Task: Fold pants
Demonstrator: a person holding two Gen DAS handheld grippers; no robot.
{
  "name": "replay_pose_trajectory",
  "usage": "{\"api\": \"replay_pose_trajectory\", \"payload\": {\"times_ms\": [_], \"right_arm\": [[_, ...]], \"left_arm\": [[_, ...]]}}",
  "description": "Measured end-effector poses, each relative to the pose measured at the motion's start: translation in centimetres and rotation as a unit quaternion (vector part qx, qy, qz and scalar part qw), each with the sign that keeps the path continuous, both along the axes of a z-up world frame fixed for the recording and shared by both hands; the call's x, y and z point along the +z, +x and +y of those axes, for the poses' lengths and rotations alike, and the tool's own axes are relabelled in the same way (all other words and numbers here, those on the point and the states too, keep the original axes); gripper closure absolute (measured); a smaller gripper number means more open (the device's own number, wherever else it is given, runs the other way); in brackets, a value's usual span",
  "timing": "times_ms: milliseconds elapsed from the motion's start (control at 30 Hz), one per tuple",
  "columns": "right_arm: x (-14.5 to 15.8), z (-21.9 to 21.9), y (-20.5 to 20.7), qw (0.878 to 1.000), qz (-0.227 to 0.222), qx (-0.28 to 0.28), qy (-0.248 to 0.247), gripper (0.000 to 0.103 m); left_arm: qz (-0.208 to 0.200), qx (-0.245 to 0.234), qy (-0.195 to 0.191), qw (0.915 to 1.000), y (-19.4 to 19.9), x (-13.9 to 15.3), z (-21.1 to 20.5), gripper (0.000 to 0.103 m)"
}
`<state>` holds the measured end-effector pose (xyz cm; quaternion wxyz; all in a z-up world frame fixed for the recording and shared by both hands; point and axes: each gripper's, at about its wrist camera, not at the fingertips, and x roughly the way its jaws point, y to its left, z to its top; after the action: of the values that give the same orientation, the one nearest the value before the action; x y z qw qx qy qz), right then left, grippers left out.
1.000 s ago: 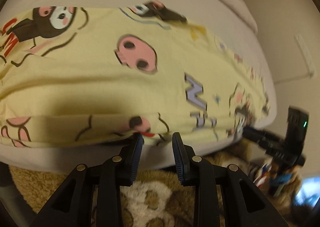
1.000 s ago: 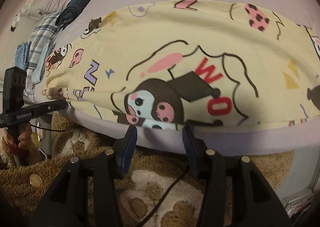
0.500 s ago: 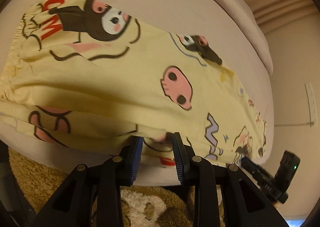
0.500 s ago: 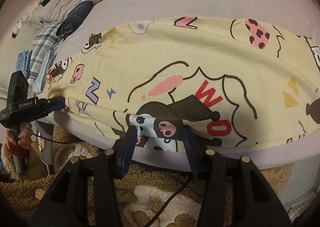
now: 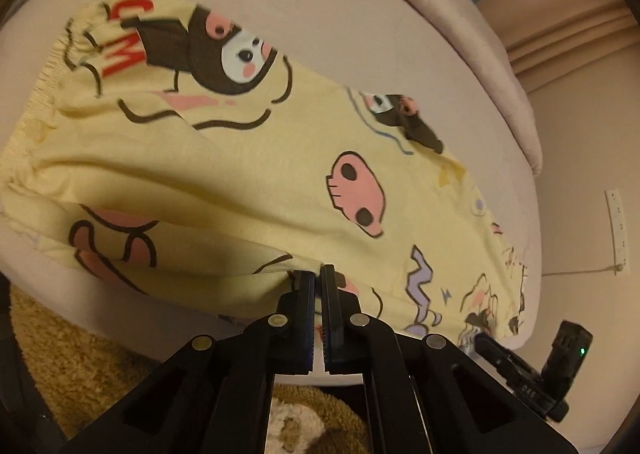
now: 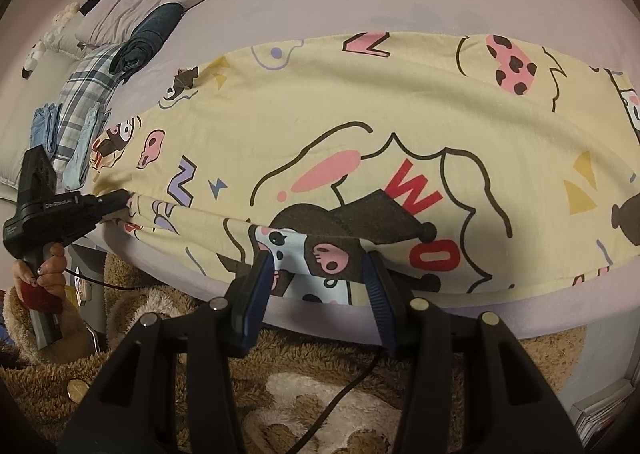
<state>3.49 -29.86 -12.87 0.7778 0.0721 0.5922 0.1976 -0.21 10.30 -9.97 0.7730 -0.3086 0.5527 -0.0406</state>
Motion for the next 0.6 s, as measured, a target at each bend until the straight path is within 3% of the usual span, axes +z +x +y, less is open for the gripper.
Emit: {"api": "replay_pose_trajectory", "payload": {"times_ms": [200,300,400,533,600], "right_arm": [[0.7,-0.4,-0.4,1.0,-0.008,-0.004,-0.014,0.055],[0.8,-0.7,-0.6,1.0,-0.009,-0.01,-0.015,0.055],[0.8,-0.6,-0.7,1.0,-0.011,-0.012,-0.023,0.055],[0.7,-0.6,-0.9,1.0,-0.009,-0.01,-0.021,0.055],[0.4,-0.8,-1.1,1.0,-0.005,-0.017,-0.021,0.055]], "left_arm": [[0.016,-0.021,0.023,0.9994,-2.3,1.0,-0.9,0.102],[0.062,-0.034,0.042,0.9966,-3.0,-1.3,-1.3,0.102],[0.102,-0.028,0.102,0.9892,-3.4,-3.1,-1.3,0.102],[0.093,-0.026,0.072,0.9927,-3.4,-2.5,-0.8,0.102],[0.081,-0.026,0.076,0.9935,-3.2,-1.6,-0.7,0.102]]}}
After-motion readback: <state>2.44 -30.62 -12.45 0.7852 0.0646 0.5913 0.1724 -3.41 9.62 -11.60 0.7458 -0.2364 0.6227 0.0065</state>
